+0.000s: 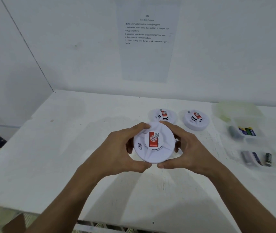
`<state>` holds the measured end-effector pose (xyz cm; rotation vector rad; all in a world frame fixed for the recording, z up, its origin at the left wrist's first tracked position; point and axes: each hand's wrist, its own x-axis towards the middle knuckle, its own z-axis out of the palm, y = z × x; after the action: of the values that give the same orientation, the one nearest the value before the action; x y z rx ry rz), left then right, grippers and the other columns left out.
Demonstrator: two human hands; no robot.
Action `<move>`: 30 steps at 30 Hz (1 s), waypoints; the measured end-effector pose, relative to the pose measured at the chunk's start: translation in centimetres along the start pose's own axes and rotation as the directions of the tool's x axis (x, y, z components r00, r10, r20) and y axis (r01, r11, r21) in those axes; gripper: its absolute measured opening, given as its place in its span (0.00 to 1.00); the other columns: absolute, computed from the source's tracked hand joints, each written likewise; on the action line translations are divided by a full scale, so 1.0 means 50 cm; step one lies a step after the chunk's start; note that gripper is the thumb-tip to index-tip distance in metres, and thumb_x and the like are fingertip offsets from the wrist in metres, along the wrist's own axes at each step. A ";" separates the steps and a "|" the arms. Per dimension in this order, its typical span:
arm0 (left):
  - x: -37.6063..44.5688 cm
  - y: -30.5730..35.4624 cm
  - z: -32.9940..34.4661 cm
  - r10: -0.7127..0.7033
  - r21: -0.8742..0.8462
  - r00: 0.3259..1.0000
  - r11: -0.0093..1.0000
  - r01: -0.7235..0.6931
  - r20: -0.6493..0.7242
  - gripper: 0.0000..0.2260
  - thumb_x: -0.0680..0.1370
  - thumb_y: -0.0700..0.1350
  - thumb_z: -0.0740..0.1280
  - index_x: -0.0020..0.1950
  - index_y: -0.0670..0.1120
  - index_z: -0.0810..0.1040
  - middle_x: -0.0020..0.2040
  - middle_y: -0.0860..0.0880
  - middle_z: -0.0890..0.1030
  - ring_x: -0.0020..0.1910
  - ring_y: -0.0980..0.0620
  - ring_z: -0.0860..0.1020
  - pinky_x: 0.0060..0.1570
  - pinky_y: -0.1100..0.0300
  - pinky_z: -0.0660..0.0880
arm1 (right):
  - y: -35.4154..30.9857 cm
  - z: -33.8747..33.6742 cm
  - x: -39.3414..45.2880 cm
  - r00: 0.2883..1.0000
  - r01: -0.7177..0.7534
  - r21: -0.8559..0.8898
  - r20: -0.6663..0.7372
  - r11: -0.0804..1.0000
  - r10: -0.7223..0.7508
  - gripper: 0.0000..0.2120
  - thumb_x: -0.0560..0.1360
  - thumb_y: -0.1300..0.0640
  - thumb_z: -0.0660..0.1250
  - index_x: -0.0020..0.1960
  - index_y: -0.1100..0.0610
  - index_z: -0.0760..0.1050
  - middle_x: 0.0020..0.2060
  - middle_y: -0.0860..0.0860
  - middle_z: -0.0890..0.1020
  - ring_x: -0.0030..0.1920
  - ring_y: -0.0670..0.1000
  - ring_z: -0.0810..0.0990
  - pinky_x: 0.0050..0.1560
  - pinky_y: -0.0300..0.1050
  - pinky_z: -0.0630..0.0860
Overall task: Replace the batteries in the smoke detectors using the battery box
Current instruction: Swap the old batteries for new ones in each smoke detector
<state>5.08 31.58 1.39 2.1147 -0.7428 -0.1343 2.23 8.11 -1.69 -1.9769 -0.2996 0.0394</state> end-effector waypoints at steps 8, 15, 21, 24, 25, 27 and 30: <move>0.002 0.000 0.004 -0.017 -0.042 1.000 0.999 0.017 0.004 0.36 0.62 0.48 0.81 0.68 0.58 0.71 0.44 0.61 0.77 0.34 0.57 0.70 0.36 0.69 0.71 | 0.011 -0.001 0.004 1.000 -0.007 0.020 0.023 1.000 0.006 0.47 0.58 0.48 0.82 0.74 0.45 0.66 0.61 0.45 0.79 0.51 0.50 0.77 0.42 0.39 0.76; 0.001 -0.003 0.007 -0.043 -0.038 0.999 0.998 0.044 0.025 0.35 0.63 0.45 0.81 0.68 0.55 0.72 0.42 0.66 0.76 0.34 0.58 0.70 0.35 0.71 0.70 | 0.023 0.006 0.008 0.999 -0.011 0.011 0.041 1.000 0.011 0.47 0.60 0.52 0.83 0.74 0.45 0.66 0.58 0.40 0.79 0.50 0.46 0.77 0.41 0.37 0.76; 0.000 -0.018 0.016 -0.059 -0.052 0.998 0.997 0.061 0.037 0.37 0.63 0.46 0.81 0.69 0.56 0.71 0.44 0.60 0.78 0.35 0.57 0.72 0.36 0.70 0.71 | 0.031 0.013 0.005 0.998 -0.020 0.026 0.060 0.999 0.019 0.46 0.61 0.52 0.82 0.73 0.42 0.65 0.60 0.39 0.79 0.53 0.47 0.77 0.42 0.38 0.77; -0.003 -0.025 0.021 -0.070 -0.071 0.996 0.995 0.073 0.047 0.39 0.63 0.45 0.81 0.71 0.54 0.70 0.47 0.61 0.78 0.37 0.60 0.74 0.38 0.72 0.71 | 0.030 0.014 0.003 0.997 -0.022 0.029 0.069 0.999 0.020 0.45 0.61 0.55 0.83 0.72 0.41 0.66 0.59 0.40 0.79 0.50 0.46 0.77 0.41 0.37 0.75; -0.004 -0.027 0.022 -0.071 -0.074 0.996 0.994 0.075 0.048 0.39 0.63 0.45 0.81 0.71 0.54 0.70 0.47 0.60 0.79 0.37 0.59 0.73 0.37 0.71 0.71 | 0.031 0.015 0.004 0.997 -0.024 0.030 0.075 0.999 0.022 0.45 0.62 0.56 0.83 0.72 0.40 0.66 0.60 0.40 0.79 0.50 0.46 0.76 0.41 0.37 0.75; -0.004 -0.031 0.023 -0.079 -0.076 0.996 0.994 0.082 0.045 0.39 0.63 0.44 0.81 0.71 0.54 0.70 0.45 0.61 0.78 0.36 0.59 0.72 0.37 0.71 0.71 | 0.035 0.018 0.004 0.996 -0.026 0.032 0.083 0.999 0.023 0.45 0.62 0.57 0.84 0.72 0.40 0.66 0.60 0.41 0.79 0.50 0.47 0.76 0.41 0.37 0.75; -0.004 -0.035 0.023 -0.088 -0.061 0.995 0.994 0.091 0.049 0.37 0.62 0.45 0.81 0.69 0.55 0.71 0.44 0.63 0.77 0.35 0.59 0.72 0.36 0.71 0.71 | 0.039 0.023 0.005 0.996 -0.034 0.046 0.082 0.998 0.030 0.45 0.62 0.58 0.84 0.73 0.42 0.66 0.61 0.40 0.78 0.51 0.46 0.76 0.41 0.36 0.74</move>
<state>5.31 31.64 -0.68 2.0915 -0.6625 -0.2528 2.66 8.43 -3.90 -1.9365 -0.3173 0.1468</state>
